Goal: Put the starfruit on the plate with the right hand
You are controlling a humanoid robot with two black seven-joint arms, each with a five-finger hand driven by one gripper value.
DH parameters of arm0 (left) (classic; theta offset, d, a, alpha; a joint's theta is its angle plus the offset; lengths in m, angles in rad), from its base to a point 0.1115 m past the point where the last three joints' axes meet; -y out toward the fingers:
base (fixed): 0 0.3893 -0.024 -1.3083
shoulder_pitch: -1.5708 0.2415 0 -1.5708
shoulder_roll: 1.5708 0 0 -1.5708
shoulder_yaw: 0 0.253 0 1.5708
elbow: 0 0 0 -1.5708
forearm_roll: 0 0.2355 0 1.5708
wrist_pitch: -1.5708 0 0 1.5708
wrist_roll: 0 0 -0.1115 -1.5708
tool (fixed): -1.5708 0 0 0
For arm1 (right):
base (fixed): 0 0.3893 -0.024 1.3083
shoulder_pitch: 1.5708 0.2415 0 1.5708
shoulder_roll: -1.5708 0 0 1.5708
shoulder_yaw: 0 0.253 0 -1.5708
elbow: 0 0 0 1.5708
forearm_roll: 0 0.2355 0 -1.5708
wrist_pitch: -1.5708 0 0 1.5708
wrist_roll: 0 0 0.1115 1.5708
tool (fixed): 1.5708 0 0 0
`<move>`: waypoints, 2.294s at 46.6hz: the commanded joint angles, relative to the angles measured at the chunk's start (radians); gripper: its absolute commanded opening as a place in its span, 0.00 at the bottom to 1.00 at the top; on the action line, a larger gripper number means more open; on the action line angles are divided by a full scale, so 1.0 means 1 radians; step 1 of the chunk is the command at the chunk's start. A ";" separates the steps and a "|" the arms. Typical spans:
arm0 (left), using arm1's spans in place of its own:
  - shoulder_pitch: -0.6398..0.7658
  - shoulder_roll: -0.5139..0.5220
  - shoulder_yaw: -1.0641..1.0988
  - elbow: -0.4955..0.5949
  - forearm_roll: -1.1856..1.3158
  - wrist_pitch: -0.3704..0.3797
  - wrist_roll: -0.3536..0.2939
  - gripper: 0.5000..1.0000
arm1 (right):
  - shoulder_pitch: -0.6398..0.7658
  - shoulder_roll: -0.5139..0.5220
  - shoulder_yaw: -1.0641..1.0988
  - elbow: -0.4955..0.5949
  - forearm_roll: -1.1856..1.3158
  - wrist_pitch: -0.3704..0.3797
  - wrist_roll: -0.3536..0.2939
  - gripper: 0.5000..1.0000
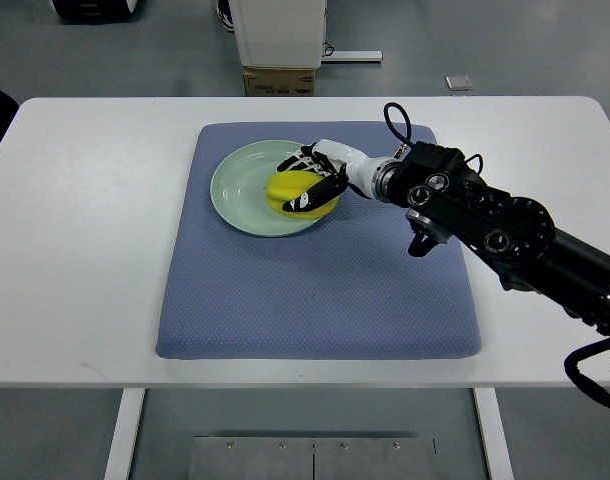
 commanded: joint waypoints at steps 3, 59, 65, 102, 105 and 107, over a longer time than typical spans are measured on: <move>0.000 0.000 0.000 0.000 0.001 0.000 0.000 1.00 | 0.000 0.000 0.000 0.000 0.000 0.001 0.002 0.97; -0.001 0.000 0.000 0.000 0.001 -0.001 0.000 1.00 | -0.067 -0.021 0.356 -0.053 0.103 -0.001 0.005 1.00; 0.000 0.000 0.000 0.000 0.001 0.000 0.000 1.00 | -0.097 -0.032 0.451 -0.073 0.103 -0.007 0.005 1.00; 0.000 0.000 -0.001 0.000 0.001 0.000 0.000 1.00 | -0.255 -0.067 0.764 -0.070 0.287 -0.177 0.134 1.00; -0.001 0.000 0.000 0.000 0.001 0.000 0.000 1.00 | -0.258 -0.069 0.770 -0.070 0.311 -0.177 0.166 1.00; -0.001 0.000 0.000 0.000 -0.001 0.000 0.000 1.00 | -0.261 -0.071 0.769 -0.070 0.324 -0.177 0.180 1.00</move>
